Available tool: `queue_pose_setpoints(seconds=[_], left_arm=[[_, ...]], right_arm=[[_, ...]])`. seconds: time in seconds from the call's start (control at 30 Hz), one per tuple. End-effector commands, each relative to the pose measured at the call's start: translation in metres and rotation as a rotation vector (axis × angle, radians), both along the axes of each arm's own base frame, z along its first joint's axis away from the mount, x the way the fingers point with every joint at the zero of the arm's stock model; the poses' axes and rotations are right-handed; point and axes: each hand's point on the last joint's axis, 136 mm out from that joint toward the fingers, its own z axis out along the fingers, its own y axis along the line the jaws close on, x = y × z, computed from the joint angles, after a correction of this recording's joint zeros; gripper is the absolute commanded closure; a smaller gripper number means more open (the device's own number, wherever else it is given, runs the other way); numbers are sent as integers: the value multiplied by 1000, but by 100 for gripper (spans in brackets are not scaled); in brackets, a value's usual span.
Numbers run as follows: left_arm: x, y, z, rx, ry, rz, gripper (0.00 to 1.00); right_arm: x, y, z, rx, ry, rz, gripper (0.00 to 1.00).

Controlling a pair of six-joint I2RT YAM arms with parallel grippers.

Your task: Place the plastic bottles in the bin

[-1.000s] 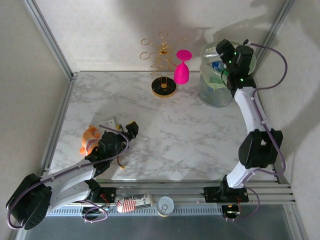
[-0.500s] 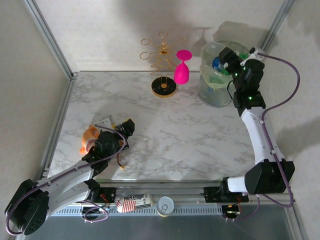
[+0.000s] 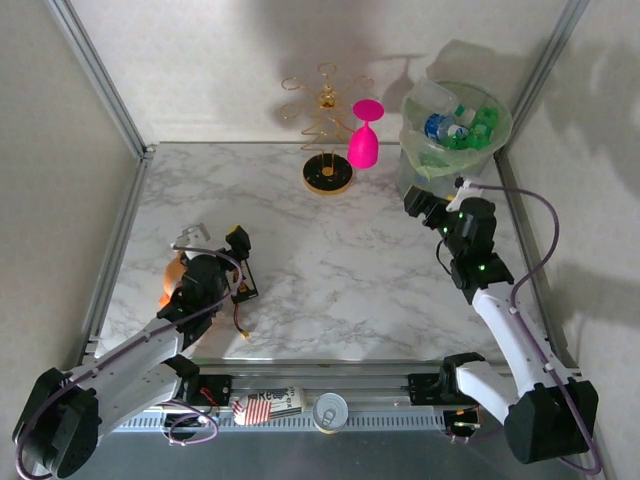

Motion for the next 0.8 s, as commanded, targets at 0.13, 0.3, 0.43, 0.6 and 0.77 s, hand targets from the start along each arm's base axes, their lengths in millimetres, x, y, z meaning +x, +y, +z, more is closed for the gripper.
queue_pose_setpoints(seconds=[0.13, 0.3, 0.43, 0.6, 0.77], left_arm=[[1, 47, 3, 98, 24, 199, 0], [-7, 71, 0, 143, 19, 311, 0], [-15, 92, -2, 163, -2, 404, 0], [-21, 116, -8, 163, 10, 498, 0], [-26, 128, -20, 176, 18, 547, 0]], right_arm=[[0, -24, -54, -202, -14, -88, 1], [-2, -38, -78, -351, -76, -133, 1], [-3, -39, -93, -410, -157, -126, 1], [3, -41, -104, -378, -198, -124, 1], [17, -46, -115, -390, -184, -138, 1]])
